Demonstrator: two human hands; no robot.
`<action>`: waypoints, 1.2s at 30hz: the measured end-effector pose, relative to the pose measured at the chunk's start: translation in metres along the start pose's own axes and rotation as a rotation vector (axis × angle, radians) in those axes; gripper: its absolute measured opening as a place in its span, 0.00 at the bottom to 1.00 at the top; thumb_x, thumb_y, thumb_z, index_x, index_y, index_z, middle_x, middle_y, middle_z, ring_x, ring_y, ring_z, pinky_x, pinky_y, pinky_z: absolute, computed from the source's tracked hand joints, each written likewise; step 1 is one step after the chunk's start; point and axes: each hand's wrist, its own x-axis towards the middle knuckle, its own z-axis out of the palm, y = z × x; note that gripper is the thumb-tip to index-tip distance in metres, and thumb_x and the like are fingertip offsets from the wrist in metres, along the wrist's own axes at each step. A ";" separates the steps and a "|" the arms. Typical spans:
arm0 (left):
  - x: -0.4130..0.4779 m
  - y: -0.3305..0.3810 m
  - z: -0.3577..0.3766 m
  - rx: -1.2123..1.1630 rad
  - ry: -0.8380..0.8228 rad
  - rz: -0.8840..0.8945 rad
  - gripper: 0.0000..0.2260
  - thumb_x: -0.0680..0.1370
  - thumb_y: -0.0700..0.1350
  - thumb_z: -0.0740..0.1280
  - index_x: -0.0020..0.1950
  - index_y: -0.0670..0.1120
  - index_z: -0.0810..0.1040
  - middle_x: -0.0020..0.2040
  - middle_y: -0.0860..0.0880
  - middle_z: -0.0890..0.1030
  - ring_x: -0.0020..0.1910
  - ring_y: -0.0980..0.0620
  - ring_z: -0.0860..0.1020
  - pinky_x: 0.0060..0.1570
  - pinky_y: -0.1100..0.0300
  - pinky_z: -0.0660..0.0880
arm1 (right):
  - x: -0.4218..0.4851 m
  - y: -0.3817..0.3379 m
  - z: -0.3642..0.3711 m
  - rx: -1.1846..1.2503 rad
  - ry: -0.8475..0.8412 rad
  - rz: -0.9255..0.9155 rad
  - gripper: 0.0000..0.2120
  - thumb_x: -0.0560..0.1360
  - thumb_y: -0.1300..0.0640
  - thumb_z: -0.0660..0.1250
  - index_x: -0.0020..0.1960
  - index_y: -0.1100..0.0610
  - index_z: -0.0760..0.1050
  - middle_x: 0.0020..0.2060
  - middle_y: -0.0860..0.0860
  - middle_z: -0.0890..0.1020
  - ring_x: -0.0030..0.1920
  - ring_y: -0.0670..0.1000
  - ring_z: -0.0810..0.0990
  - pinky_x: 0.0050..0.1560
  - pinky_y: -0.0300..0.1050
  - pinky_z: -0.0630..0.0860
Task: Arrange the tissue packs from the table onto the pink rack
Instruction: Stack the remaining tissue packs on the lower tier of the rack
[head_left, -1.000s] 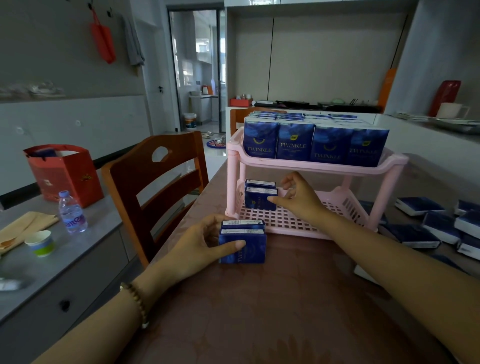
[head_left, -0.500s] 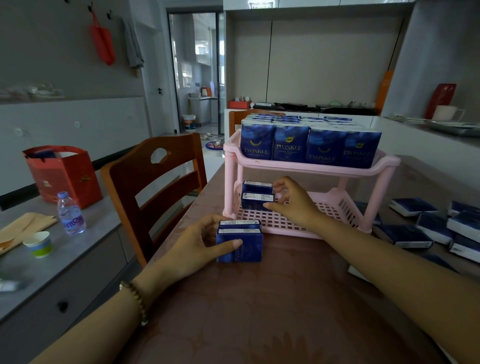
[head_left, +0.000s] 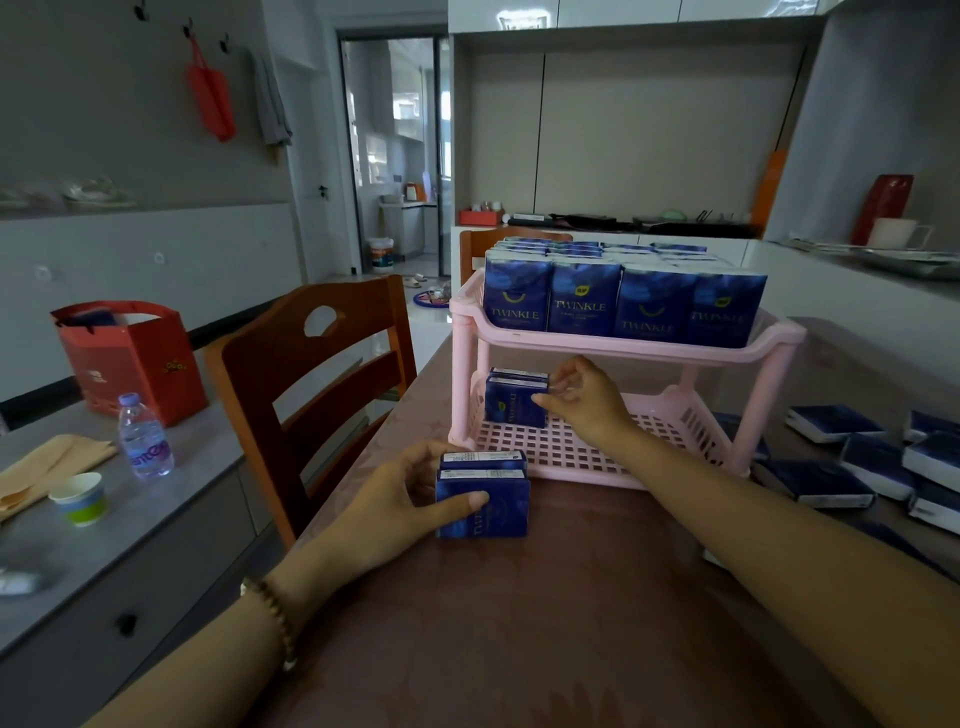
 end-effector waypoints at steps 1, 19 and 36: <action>0.000 0.000 0.000 -0.003 0.000 -0.001 0.22 0.67 0.51 0.71 0.60 0.50 0.73 0.58 0.52 0.80 0.57 0.57 0.79 0.55 0.55 0.79 | 0.000 0.000 0.001 -0.009 0.004 -0.005 0.15 0.68 0.62 0.74 0.45 0.58 0.69 0.39 0.50 0.75 0.44 0.53 0.75 0.52 0.53 0.75; 0.009 0.044 0.023 0.265 0.248 0.272 0.19 0.71 0.49 0.72 0.60 0.53 0.70 0.57 0.61 0.75 0.55 0.62 0.75 0.52 0.70 0.76 | -0.001 0.003 -0.008 0.036 -0.094 -0.014 0.12 0.69 0.69 0.69 0.47 0.59 0.69 0.45 0.53 0.75 0.43 0.51 0.75 0.43 0.40 0.73; 0.086 0.037 0.072 0.627 0.247 -0.039 0.21 0.80 0.41 0.59 0.72 0.40 0.58 0.71 0.39 0.63 0.68 0.42 0.66 0.67 0.52 0.64 | 0.003 0.008 -0.034 0.290 -0.376 0.188 0.13 0.78 0.64 0.59 0.55 0.51 0.77 0.51 0.51 0.80 0.52 0.51 0.79 0.55 0.49 0.77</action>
